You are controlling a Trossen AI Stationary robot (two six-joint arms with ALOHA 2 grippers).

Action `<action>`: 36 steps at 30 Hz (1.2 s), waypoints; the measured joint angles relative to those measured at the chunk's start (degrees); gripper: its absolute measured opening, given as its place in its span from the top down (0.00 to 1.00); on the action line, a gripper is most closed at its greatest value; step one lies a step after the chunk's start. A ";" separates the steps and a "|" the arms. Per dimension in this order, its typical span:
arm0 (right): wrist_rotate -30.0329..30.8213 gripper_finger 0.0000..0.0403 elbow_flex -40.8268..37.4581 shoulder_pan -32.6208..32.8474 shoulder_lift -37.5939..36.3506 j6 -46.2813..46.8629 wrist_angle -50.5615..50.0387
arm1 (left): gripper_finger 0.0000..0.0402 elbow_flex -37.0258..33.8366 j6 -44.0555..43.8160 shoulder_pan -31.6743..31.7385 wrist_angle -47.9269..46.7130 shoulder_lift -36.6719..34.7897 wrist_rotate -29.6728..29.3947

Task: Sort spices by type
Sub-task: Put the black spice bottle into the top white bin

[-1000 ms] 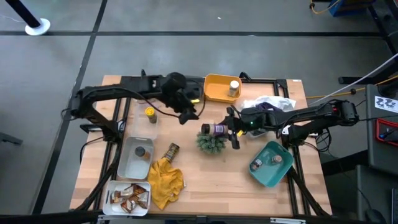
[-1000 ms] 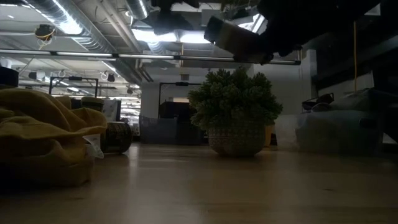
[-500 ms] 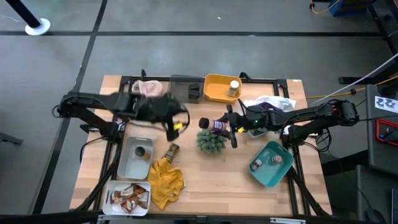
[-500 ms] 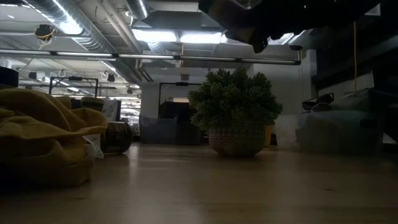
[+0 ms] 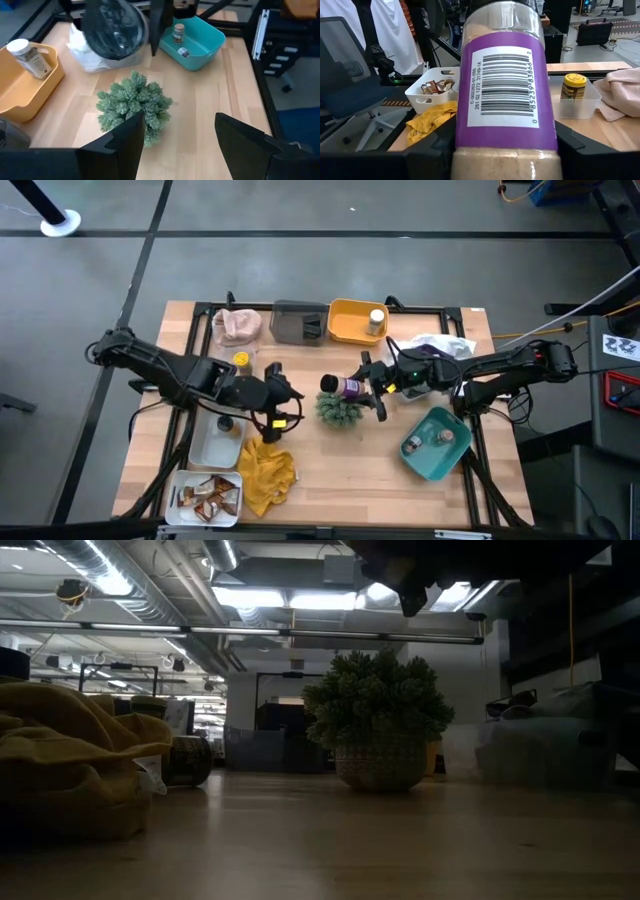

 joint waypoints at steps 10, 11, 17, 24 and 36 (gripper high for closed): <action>-1.16 0.53 0.00 0.00 0.00 0.00 -0.84 | 0.44 -0.02 -3.72 0.29 0.25 0.13 -0.07; -1.16 0.53 0.00 0.00 0.00 0.00 -0.84 | 0.44 -0.02 -2.98 0.40 0.43 0.40 -0.10; -1.16 0.53 0.00 0.00 0.00 0.00 -0.84 | 0.44 -0.02 -2.10 1.53 0.63 3.75 -0.09; -1.80 0.53 0.00 0.00 0.00 0.00 -0.88 | 0.44 -0.07 1.60 4.61 0.99 7.14 -0.28; -2.40 0.53 0.00 0.00 0.00 -0.24 -1.67 | 0.44 -0.07 2.69 9.32 6.65 7.76 -0.52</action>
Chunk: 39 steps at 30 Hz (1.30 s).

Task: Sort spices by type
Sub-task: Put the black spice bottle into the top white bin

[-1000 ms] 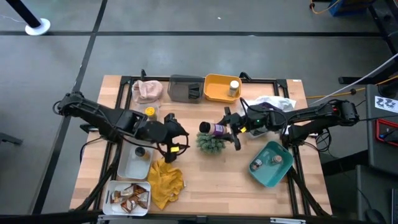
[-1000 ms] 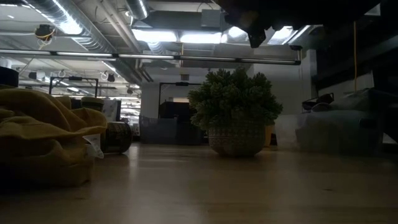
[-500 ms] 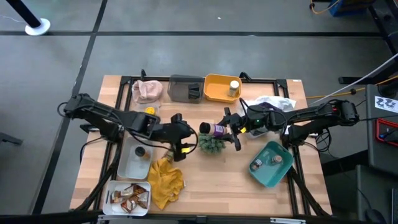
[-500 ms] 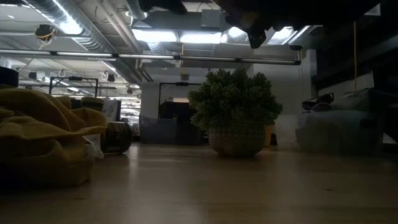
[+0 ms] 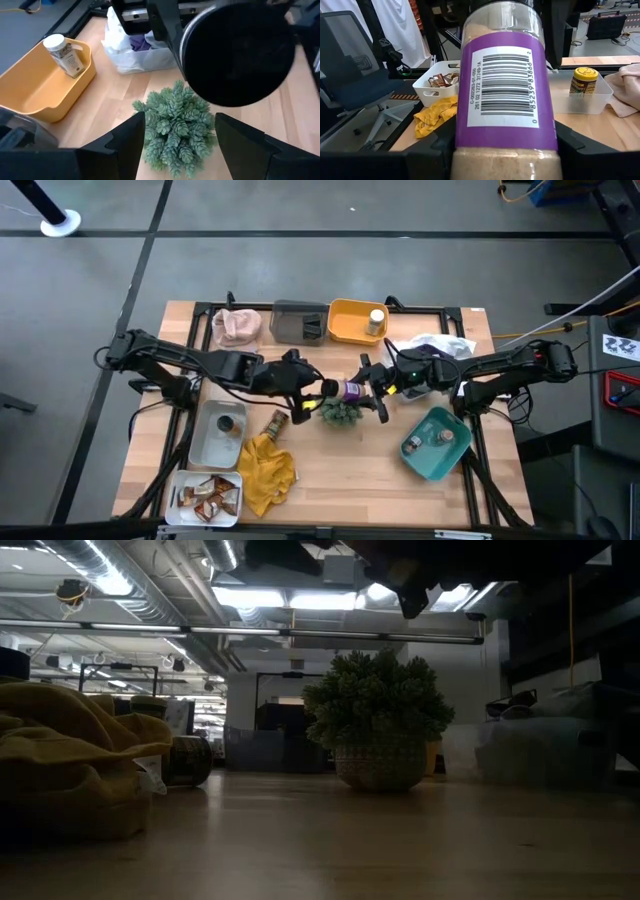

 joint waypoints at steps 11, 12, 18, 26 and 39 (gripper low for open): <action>0.00 0.53 0.04 0.00 -0.09 -0.20 -0.12 | 0.44 0.00 10.35 -0.22 7.05 0.13 0.26; 0.00 0.53 0.07 0.00 -0.11 -0.19 -0.39 | 0.44 0.00 11.12 -0.24 7.47 0.13 0.28; 0.50 0.53 0.07 0.01 -0.07 -0.24 -1.89 | 0.44 0.00 11.31 -0.17 8.19 0.11 3.09; 0.53 0.53 0.07 0.00 -0.04 -0.24 -2.64 | 0.44 0.02 11.28 -0.07 9.94 0.11 3.23; 0.51 0.53 -0.11 0.04 0.07 -0.29 -3.13 | 0.45 0.04 11.83 -0.07 10.24 2.01 3.87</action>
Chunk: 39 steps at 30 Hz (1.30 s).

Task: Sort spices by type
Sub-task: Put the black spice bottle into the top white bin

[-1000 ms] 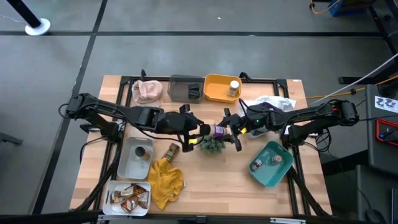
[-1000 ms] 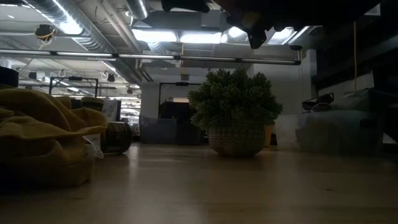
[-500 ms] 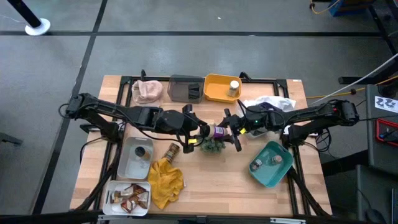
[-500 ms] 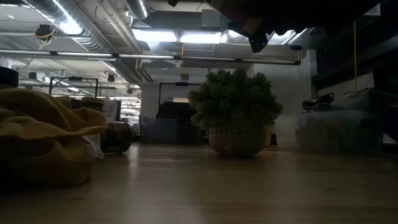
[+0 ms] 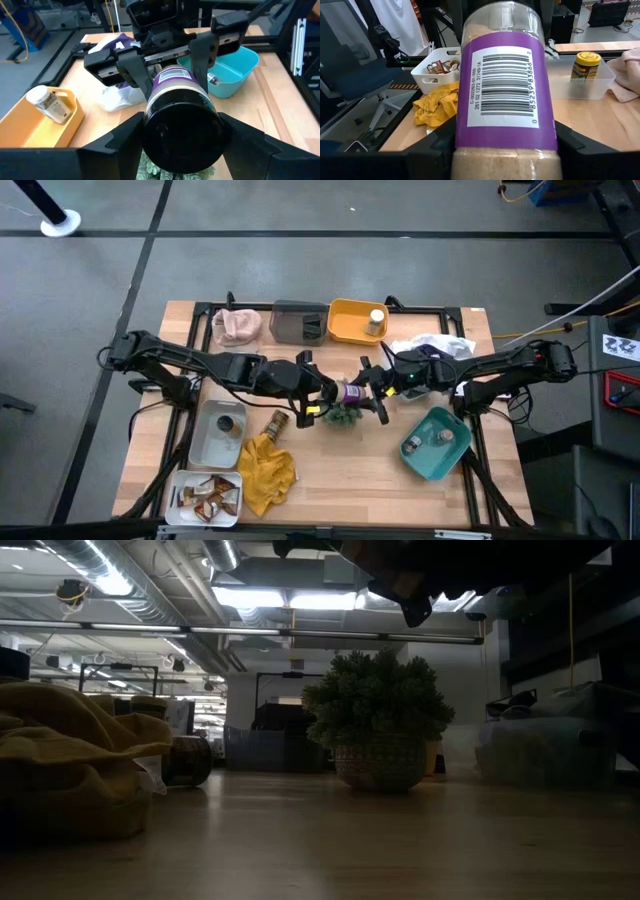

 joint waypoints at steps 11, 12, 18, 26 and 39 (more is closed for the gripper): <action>-0.21 0.52 -0.02 0.00 0.00 -0.06 -0.83 | 0.52 0.00 0.89 -0.02 0.37 0.53 0.11; -0.37 0.52 -0.02 0.00 0.00 -0.04 -0.87 | 0.52 0.00 0.84 -0.02 0.41 0.53 0.11; -0.27 0.42 0.20 0.00 -0.01 0.14 -0.47 | 0.53 0.00 0.93 0.00 -0.36 -0.95 0.15; 0.00 0.26 0.24 -0.10 -0.07 0.14 -0.69 | 0.53 0.00 -2.52 -0.05 -11.13 -6.91 -0.49; -0.42 0.23 0.22 -0.04 -0.07 0.12 -1.24 | 0.53 0.03 -48.64 -3.95 -52.56 -20.83 19.80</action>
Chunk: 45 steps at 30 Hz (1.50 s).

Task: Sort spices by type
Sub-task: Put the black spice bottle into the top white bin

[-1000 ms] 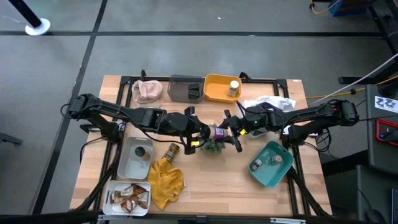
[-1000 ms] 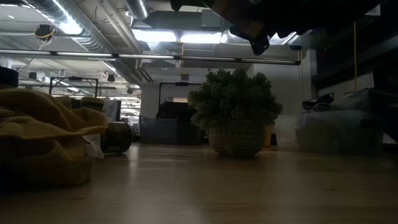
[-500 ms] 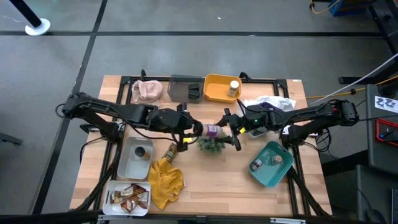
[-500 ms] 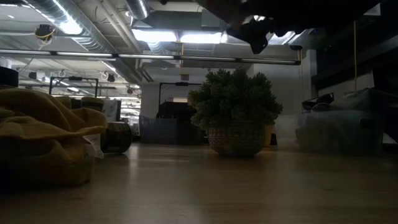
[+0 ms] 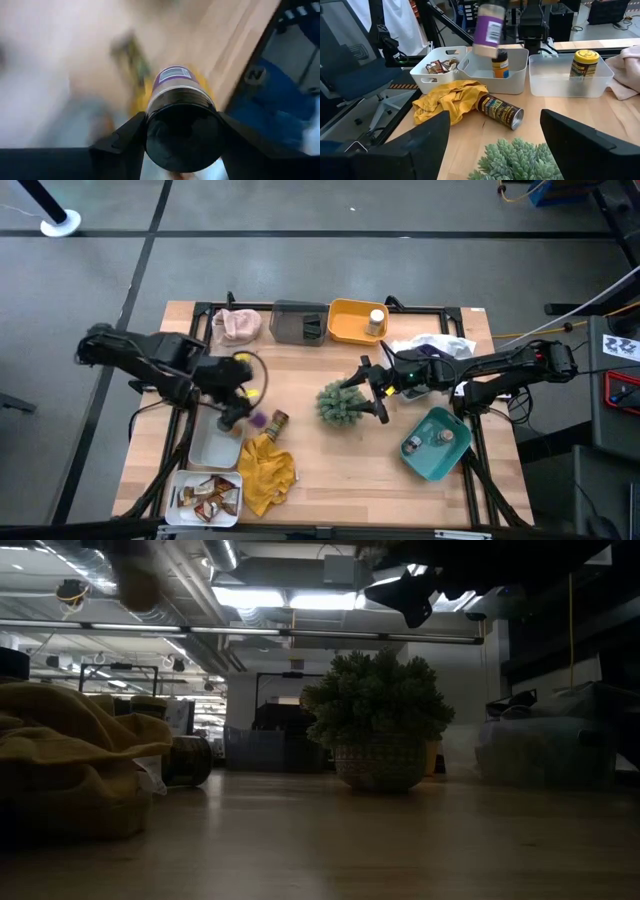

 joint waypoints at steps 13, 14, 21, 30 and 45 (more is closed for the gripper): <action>0.07 0.23 -0.09 0.00 0.00 -0.01 -1.02 | 0.53 0.00 -29.78 -13.75 -12.48 1.90 8.07; 0.07 0.23 -0.09 0.00 0.00 -0.02 -1.23 | 0.53 0.00 -30.14 -14.69 -12.65 2.56 7.94; 0.15 0.23 -0.09 0.00 0.00 -0.02 -1.62 | 0.53 0.00 -31.75 -19.80 -12.69 8.46 4.68; 0.17 0.23 -0.09 0.00 0.00 -0.02 -1.61 | 0.53 0.00 -27.33 -22.76 -14.73 16.96 -0.64; 0.13 0.23 -0.09 0.00 0.00 -0.02 -1.64 | 0.49 -0.04 -29.51 -23.26 -13.27 21.44 -1.69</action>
